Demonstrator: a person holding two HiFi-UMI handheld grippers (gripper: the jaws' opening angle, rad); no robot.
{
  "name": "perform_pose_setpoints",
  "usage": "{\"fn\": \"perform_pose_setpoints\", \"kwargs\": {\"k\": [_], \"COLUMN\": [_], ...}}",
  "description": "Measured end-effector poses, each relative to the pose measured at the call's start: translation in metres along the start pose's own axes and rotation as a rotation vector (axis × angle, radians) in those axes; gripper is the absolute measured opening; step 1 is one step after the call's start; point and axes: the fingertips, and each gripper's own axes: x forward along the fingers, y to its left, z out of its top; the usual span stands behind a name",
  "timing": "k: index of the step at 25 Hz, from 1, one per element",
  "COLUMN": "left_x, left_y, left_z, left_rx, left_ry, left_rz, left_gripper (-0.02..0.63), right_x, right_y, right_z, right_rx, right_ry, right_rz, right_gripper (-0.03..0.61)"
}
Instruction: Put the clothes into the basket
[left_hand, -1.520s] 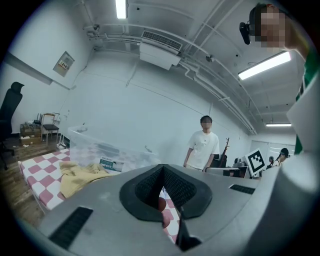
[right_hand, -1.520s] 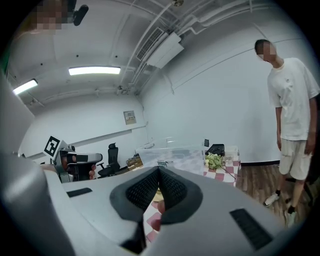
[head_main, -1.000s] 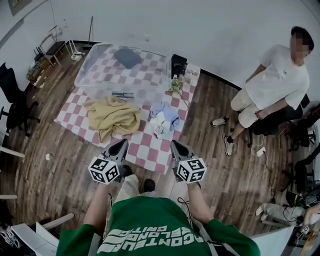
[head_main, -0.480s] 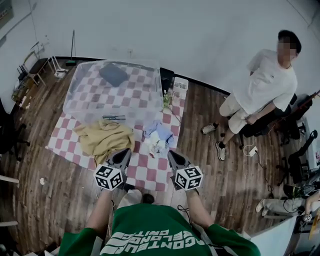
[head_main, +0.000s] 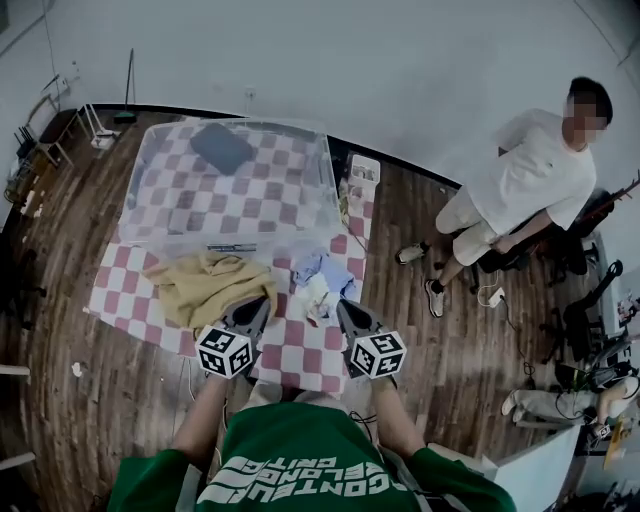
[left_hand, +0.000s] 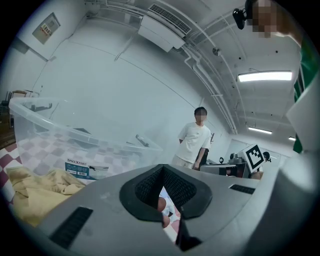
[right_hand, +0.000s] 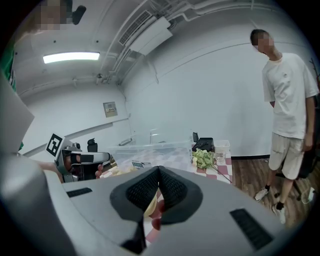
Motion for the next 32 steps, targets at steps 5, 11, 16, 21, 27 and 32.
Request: {"fn": "perform_pose_setpoints", "kwargs": {"k": [5,11,16,21,27,32], "left_x": [0.012,0.036,0.068,0.095,0.116,0.132], "left_y": [0.018,0.020,0.008,-0.001,-0.002,-0.003], "left_z": [-0.009,-0.025,-0.041,-0.064,-0.096,-0.119], "left_rx": [-0.021,-0.043,-0.059,-0.080,-0.120,-0.152], "left_ry": [0.022,0.037,0.045,0.064,0.088,0.114], "left_rz": [0.009,0.051,0.108,0.173,0.232,0.246], "left_gripper": [0.003,0.003,0.003,0.003,0.003,0.003], "right_x": [0.019,0.036,0.044,0.054,0.063,0.072], "right_y": [-0.009,-0.039,-0.073,-0.102,-0.123,-0.132], "right_z": [0.001,-0.004,-0.012,-0.028,-0.049,-0.064], "right_rx": [-0.019,-0.038,-0.061,-0.091,-0.108,-0.129], "right_ry": [0.020,0.054,0.092,0.147,0.198,0.242], "right_rz": [0.000,0.034,0.080,0.131,0.176,0.227], "right_gripper": [0.009,0.009,0.009,0.009,0.009,0.010]}}
